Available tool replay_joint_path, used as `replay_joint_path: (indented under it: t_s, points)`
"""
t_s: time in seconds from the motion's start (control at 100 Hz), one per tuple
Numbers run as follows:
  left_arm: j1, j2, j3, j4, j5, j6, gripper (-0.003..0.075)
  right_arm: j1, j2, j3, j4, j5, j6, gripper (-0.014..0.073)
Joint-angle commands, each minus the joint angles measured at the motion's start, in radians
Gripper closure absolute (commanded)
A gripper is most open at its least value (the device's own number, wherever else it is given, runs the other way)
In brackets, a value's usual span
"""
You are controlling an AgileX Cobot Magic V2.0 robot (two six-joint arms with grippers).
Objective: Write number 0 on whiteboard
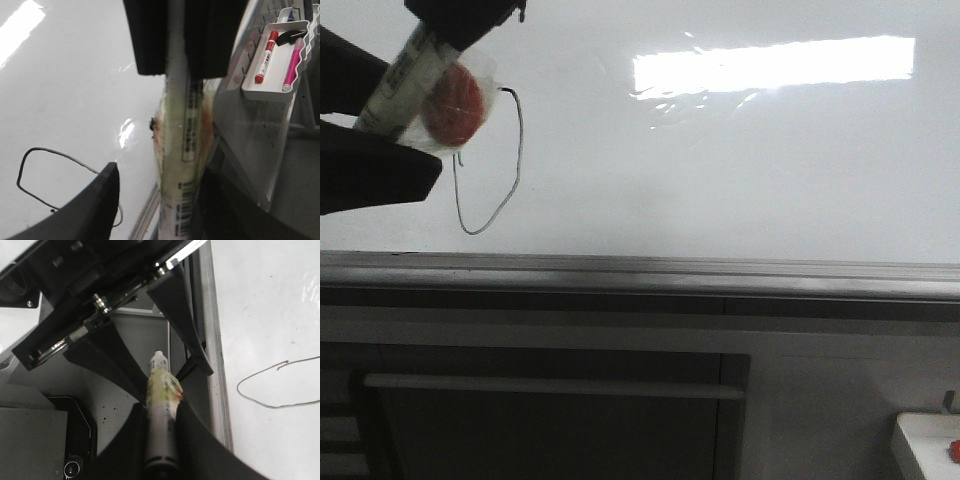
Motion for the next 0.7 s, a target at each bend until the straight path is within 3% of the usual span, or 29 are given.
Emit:
replay_joint_path:
  t_s: [0.0,0.05,0.15,0.34,0.41,0.51,0.56,0.61,0.69]
  points:
    - [-0.008,-0.003,-0.037,-0.020,-0.025,-0.008,0.0428,0.000,-0.036,-0.034,0.016,-0.051,-0.011,0.0643]
    - [-0.008,-0.003,-0.037,-0.020,-0.022,-0.008,0.0503,0.000,-0.036,-0.034,0.016,-0.053,-0.011,0.0643]
    - [-0.008,-0.003,-0.037,-0.020,-0.021,-0.008,0.0741,0.000,-0.036,-0.034,0.016,-0.053,-0.011,0.0643]
    - [-0.008,-0.003,-0.037,-0.034,-0.019,-0.017,0.0741,0.000,-0.036,-0.034,0.016,-0.077,-0.011,0.0627]
    - [-0.008,-0.003,-0.037,-0.080,-0.009,-0.039,0.0741,0.000,-0.036,-0.034,0.013,-0.083,-0.011,0.0506]
    - [-0.008,-0.003,-0.037,-0.196,0.061,-0.039,0.0741,-0.013,-0.036,-0.034,-0.003,-0.128,-0.006,0.0172]
    - [-0.008,-0.003,-0.039,-0.231,0.134,-0.039,0.0741,-0.029,-0.038,-0.034,-0.026,-0.159,0.013,0.0056]
    - [-0.005,-0.003,-0.043,-0.293,0.196,-0.039,0.0741,-0.051,-0.045,-0.034,-0.034,-0.187,0.049,0.0020]
    - [0.016,-0.003,-0.055,-0.419,0.245,-0.039,0.0741,-0.084,-0.060,-0.034,-0.034,-0.204,0.084,0.0051]
